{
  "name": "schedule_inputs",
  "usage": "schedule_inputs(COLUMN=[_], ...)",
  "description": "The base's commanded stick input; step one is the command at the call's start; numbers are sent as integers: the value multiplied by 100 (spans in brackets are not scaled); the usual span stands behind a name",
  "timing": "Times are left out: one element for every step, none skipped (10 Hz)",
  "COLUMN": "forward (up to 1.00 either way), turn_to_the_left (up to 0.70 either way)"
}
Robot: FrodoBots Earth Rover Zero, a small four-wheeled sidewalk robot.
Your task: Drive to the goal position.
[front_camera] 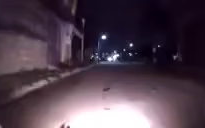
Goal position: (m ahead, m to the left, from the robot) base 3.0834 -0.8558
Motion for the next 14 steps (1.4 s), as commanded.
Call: schedule_inputs(forward=[100,100,100,100,100,100,100,100,100,100,100,100,100,100], turn_to_the_left=[0,-4,-15,-27,-18,-8,0,0,0,0,0,0,0,0])
